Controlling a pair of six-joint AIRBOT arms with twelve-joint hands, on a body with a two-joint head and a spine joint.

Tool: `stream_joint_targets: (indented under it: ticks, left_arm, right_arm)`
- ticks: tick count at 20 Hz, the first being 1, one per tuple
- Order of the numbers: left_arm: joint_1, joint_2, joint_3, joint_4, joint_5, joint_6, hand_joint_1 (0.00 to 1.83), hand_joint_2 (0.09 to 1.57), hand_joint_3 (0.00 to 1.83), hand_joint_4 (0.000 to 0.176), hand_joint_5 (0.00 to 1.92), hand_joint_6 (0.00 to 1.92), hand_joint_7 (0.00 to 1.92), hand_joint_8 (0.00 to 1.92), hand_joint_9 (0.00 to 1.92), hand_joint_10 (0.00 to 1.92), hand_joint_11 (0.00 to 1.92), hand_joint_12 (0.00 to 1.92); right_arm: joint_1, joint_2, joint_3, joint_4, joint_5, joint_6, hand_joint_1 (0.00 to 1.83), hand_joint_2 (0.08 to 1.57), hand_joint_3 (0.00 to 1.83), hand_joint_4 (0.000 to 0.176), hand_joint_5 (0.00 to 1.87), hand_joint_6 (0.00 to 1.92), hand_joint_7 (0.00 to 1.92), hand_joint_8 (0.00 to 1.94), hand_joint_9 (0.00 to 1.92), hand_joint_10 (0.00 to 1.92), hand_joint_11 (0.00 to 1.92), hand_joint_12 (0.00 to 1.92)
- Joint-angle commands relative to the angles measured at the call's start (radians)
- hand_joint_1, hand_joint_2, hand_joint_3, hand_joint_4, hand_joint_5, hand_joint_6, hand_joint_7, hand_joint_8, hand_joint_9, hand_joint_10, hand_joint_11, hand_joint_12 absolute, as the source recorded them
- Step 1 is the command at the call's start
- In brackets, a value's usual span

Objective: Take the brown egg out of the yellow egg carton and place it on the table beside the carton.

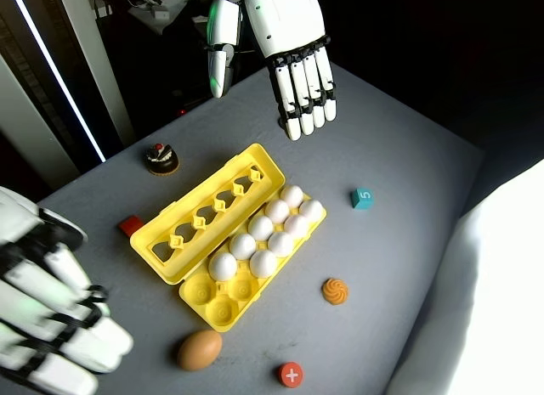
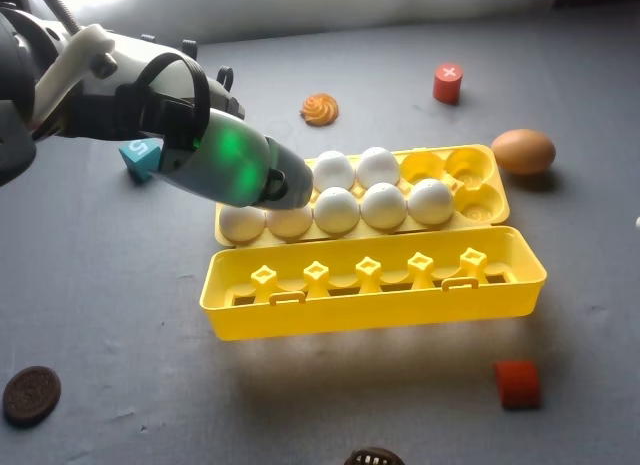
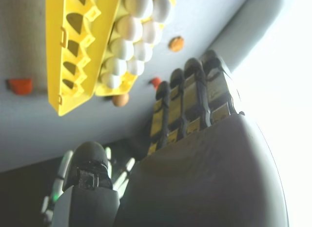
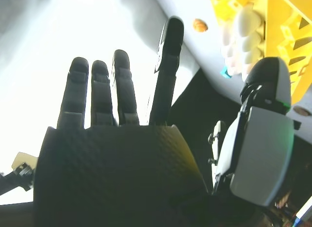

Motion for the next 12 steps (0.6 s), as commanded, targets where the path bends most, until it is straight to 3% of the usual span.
stream_joint_targets:
  ticks: [1, 4, 5, 6, 7, 8, 9, 10, 11, 12]
  left_arm:
    - [-0.013, 0.000, -0.002, 0.068, -0.036, 0.000, 0.00, 1.21, 0.00, 0.000, 0.10, 0.00, 0.11, 0.00, 0.10, 0.00, 0.00, 0.21]
    - [-0.014, 0.000, -0.003, 0.068, -0.036, 0.000, 0.00, 1.21, 0.00, 0.000, 0.10, 0.00, 0.11, 0.00, 0.09, 0.00, 0.00, 0.21]
    - [-0.014, 0.000, -0.003, 0.068, -0.036, 0.000, 0.00, 1.21, 0.00, 0.000, 0.10, 0.00, 0.11, 0.00, 0.09, 0.00, 0.00, 0.21]
    - [-0.014, 0.000, -0.003, 0.068, -0.036, 0.000, 0.00, 1.21, 0.00, 0.000, 0.10, 0.00, 0.11, 0.00, 0.09, 0.00, 0.00, 0.21]
    - [-0.015, 0.000, -0.003, 0.068, -0.034, 0.000, 0.00, 1.21, 0.00, 0.000, 0.10, 0.00, 0.11, 0.00, 0.09, 0.00, 0.00, 0.21]
    - [-0.015, 0.000, -0.003, 0.068, -0.033, 0.000, 0.00, 1.21, 0.00, 0.000, 0.09, 0.00, 0.10, 0.00, 0.08, 0.00, 0.00, 0.20]
    - [-0.016, 0.000, -0.003, 0.068, -0.032, 0.000, 0.00, 1.21, 0.00, 0.000, 0.09, 0.00, 0.10, 0.00, 0.08, 0.00, 0.00, 0.20]
    - [-0.017, 0.000, -0.003, 0.070, -0.032, 0.000, 0.00, 1.21, 0.00, 0.000, 0.05, 0.00, 0.04, 0.01, 0.03, 0.00, 0.00, 0.09]
    - [-0.017, 0.000, -0.003, 0.070, -0.032, 0.000, 0.00, 1.21, 0.00, 0.000, 0.05, 0.00, 0.04, 0.01, 0.03, 0.00, 0.00, 0.09]
    - [-0.017, 0.000, -0.003, 0.070, -0.032, 0.001, 0.00, 1.21, 0.00, 0.000, 0.03, 0.00, 0.01, 0.00, 0.00, 0.00, 0.00, 0.00]
  right_arm:
    - [0.011, 0.011, -0.006, -0.024, 0.086, -0.011, 0.45, 0.87, 0.00, 0.072, 0.96, 0.01, 0.37, 0.01, 0.18, 0.03, 0.00, 0.00]
    - [0.017, 0.026, -0.034, 0.011, 0.107, -0.025, 0.44, 0.88, 0.00, 0.072, 0.96, 0.01, 0.37, 0.00, 0.19, 0.03, 0.00, 0.00]
    - [0.016, 0.031, -0.046, 0.025, 0.121, -0.041, 0.34, 0.91, 0.00, 0.000, 1.20, 0.72, 0.93, 0.94, 0.63, 1.18, 0.42, 1.28]
    - [0.016, 0.033, -0.055, 0.041, 0.130, -0.059, 0.31, 0.92, 0.00, 0.000, 1.10, 1.24, 0.99, 1.33, 0.71, 1.52, 0.46, 1.70]
    - [0.017, 0.036, -0.066, 0.065, 0.136, -0.078, 0.31, 0.92, 0.00, 0.000, 1.10, 1.24, 0.99, 1.33, 0.71, 1.52, 0.46, 1.70]
    - [0.021, 0.041, -0.076, 0.098, 0.136, -0.101, 0.32, 0.93, 0.00, 0.000, 1.11, 1.79, 1.04, 1.76, 0.82, 1.84, 0.74, 1.88]
    - [0.033, 0.048, -0.085, 0.145, 0.134, -0.121, 0.32, 0.93, 0.00, 0.000, 1.11, 1.79, 1.04, 1.76, 0.82, 1.84, 0.74, 1.88]
    - [0.039, 0.049, -0.087, 0.151, 0.134, -0.135, 0.35, 1.01, 0.01, 0.000, 1.25, 1.89, 1.18, 1.91, 1.08, 1.91, 1.23, 1.91]
    - [0.042, 0.049, -0.087, 0.151, 0.134, -0.150, 0.35, 1.01, 0.01, 0.000, 1.25, 1.89, 1.18, 1.91, 1.08, 1.91, 1.23, 1.91]
    - [0.038, 0.049, -0.089, 0.152, 0.132, -0.160, 0.51, 1.13, 0.02, 0.000, 1.24, 1.92, 1.27, 1.94, 1.34, 1.92, 1.57, 1.92]
